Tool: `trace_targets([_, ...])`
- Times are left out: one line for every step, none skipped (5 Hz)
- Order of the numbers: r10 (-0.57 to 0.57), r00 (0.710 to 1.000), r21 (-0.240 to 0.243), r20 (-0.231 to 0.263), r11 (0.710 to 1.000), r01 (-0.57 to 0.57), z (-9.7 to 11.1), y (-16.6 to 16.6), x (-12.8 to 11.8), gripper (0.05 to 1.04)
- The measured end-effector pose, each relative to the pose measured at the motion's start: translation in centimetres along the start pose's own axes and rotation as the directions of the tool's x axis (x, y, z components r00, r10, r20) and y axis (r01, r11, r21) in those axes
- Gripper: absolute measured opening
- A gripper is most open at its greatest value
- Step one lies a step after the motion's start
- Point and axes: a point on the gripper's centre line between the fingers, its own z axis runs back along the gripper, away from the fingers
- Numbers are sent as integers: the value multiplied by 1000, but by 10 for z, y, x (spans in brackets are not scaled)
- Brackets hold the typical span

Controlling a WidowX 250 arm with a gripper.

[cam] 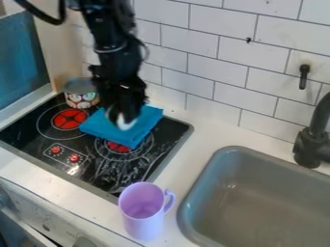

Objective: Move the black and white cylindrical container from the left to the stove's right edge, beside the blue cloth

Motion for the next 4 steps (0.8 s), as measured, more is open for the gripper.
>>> trace_targets([18,1000,-41,-5,999,-18,-8,-18,-3,627])
trace_targets([80,997,-87,-11,993,-81,-26,-25,-1,627])
trace_targets([105,994,-42,-35,993,-106,-44,-34,3,627])
trace_targets([129,991,-11,-31,991,-130,-46,-38,8,627])
